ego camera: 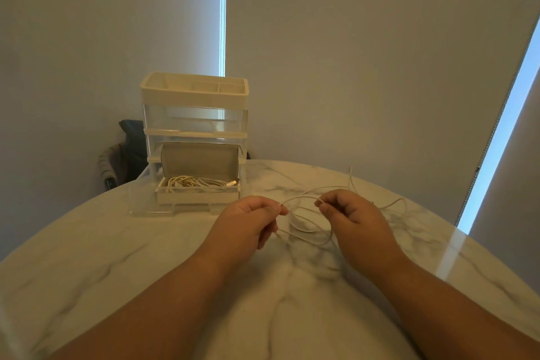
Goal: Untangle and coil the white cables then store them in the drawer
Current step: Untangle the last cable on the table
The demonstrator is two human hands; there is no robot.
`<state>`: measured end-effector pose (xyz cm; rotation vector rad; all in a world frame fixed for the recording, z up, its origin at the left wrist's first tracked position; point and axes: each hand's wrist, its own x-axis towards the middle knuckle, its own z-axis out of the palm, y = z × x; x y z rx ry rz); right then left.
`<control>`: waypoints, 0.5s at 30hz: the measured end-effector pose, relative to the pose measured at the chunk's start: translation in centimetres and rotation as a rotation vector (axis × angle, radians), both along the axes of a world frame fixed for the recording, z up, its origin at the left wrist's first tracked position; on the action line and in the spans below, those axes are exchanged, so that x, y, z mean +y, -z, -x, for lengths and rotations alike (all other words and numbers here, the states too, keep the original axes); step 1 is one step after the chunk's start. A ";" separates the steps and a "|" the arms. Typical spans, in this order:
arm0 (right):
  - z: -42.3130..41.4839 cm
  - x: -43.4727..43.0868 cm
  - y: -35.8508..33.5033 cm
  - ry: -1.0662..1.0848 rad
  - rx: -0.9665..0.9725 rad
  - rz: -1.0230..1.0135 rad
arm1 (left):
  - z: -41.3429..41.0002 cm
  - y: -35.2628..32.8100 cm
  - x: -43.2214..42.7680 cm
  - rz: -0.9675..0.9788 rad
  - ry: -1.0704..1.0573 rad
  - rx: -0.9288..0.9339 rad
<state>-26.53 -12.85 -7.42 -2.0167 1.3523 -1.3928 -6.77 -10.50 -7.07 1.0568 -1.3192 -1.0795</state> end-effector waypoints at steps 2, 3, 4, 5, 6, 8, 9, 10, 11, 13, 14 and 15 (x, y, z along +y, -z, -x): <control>0.1 -0.1 0.0 0.025 -0.021 0.017 | -0.5 -0.2 0.0 -0.051 0.030 0.062; 0.2 -0.2 -0.1 0.038 -0.037 0.023 | -0.7 -0.4 0.0 -0.084 0.071 0.096; 0.4 -0.3 0.0 0.050 -0.055 0.025 | -0.7 -0.5 0.2 -0.118 0.124 0.127; 0.6 -0.5 0.0 0.060 -0.076 0.021 | -0.6 -0.6 0.4 -0.155 0.179 0.146; 0.8 -0.6 0.1 0.063 -0.099 0.007 | -0.5 -0.6 0.7 -0.188 0.231 0.157; 1.0 -0.9 0.2 0.045 -0.150 -0.047 | -0.2 -0.6 1.1 -0.232 0.325 0.168; 1.0 -1.0 0.2 0.028 -0.172 -0.077 | -0.1 -0.6 1.2 -0.245 0.365 0.171; 0.9 -1.0 0.2 0.007 -0.187 -0.101 | -0.1 -0.5 1.3 -0.256 0.395 0.173; 0.9 -1.0 0.2 -0.007 -0.189 -0.113 | -0.1 -0.5 1.2 -0.262 0.412 0.167; 1.0 -1.0 0.2 -0.016 -0.175 -0.113 | 0.0 -0.4 1.3 -0.261 0.423 0.150; 1.1 -0.9 0.3 -0.016 -0.162 -0.113 | 0.0 -0.5 1.3 -0.255 0.421 0.149; 1.1 -0.7 0.2 -0.009 -0.137 -0.113 | 0.2 -0.5 1.4 -0.247 0.417 0.158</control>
